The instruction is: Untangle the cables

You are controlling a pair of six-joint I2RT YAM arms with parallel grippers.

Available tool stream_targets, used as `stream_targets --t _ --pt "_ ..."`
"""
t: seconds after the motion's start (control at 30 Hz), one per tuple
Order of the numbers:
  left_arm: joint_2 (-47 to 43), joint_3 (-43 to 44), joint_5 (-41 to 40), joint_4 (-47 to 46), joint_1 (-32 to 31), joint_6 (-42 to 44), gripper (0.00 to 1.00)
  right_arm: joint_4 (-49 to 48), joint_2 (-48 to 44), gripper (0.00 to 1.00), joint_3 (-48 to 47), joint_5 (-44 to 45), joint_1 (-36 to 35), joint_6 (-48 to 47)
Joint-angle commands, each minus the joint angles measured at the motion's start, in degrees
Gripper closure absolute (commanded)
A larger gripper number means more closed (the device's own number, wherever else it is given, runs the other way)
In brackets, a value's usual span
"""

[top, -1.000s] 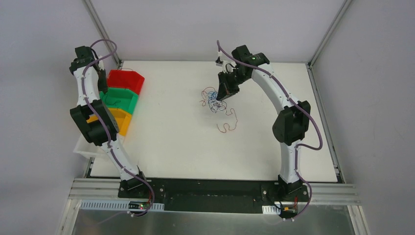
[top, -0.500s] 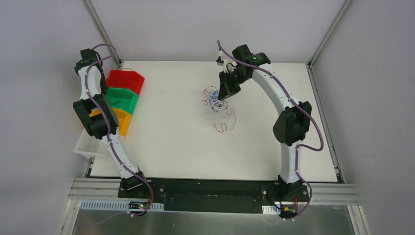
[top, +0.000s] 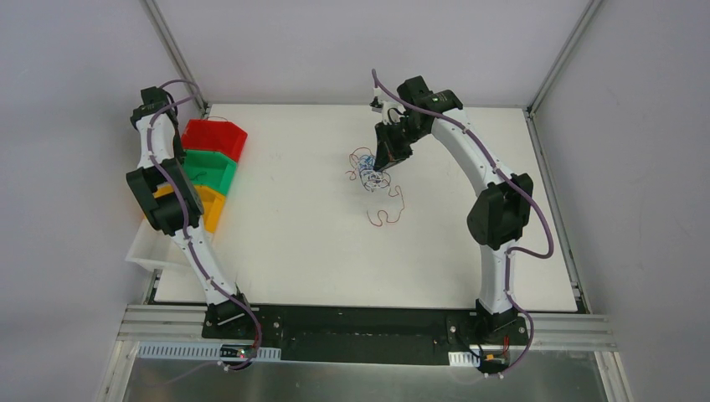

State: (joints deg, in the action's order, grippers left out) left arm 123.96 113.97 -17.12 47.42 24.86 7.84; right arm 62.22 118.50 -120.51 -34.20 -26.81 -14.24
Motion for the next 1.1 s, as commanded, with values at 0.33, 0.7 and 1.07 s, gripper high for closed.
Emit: stream_targets --t 0.33,0.7,1.07 --pt "2.71 1.95 -0.87 0.27 1.33 -2.01 0.72 0.89 -2.84 1.0 -0.23 1.16 0.19 -0.86" --pt "4.05 2.14 1.08 0.06 1.33 -2.99 0.78 1.09 -3.37 1.0 0.19 1.98 0.9 -0.84" --pt "4.14 2.65 2.57 -0.11 0.89 -1.33 0.98 1.39 -3.45 1.0 0.32 2.25 1.11 -0.91"
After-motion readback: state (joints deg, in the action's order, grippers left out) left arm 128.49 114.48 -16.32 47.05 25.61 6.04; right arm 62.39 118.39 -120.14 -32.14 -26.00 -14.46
